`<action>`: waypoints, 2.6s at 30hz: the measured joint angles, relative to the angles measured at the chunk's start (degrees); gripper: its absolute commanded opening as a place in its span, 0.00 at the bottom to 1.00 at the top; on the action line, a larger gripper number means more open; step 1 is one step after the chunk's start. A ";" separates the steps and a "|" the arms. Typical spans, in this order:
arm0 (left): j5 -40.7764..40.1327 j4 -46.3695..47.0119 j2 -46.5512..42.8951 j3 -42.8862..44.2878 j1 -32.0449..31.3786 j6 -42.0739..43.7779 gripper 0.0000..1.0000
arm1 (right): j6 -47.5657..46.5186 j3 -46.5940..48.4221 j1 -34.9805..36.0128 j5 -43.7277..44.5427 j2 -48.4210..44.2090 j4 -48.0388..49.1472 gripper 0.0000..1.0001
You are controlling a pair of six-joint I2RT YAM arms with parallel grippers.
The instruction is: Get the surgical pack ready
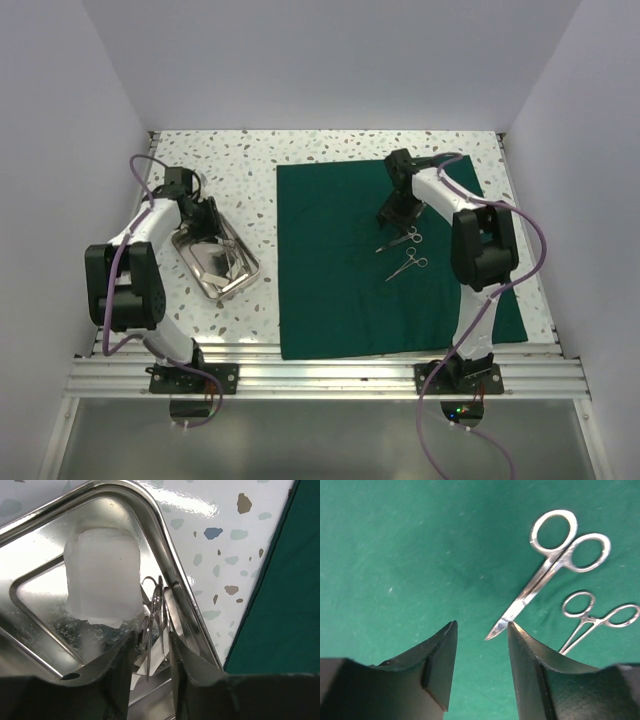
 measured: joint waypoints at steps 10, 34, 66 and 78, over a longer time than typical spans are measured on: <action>2.34 0.17 -0.76 0.90 0.00 0.24 0.48 | 2.40 -3.78 -0.90 1.38 0.00 0.13 0.39; 6.93 0.44 -1.53 6.49 -4.04 0.04 0.66 | 3.37 -4.98 -1.07 1.86 -0.28 -0.22 0.00; 38.16 38.58 -2.67 -6.12 -13.94 -26.51 0.59 | -27.15 17.92 22.58 -22.62 -0.52 7.69 0.00; 42.23 39.60 0.42 -5.42 -13.55 -27.36 0.54 | -29.03 18.43 22.58 -22.29 -0.50 6.82 0.00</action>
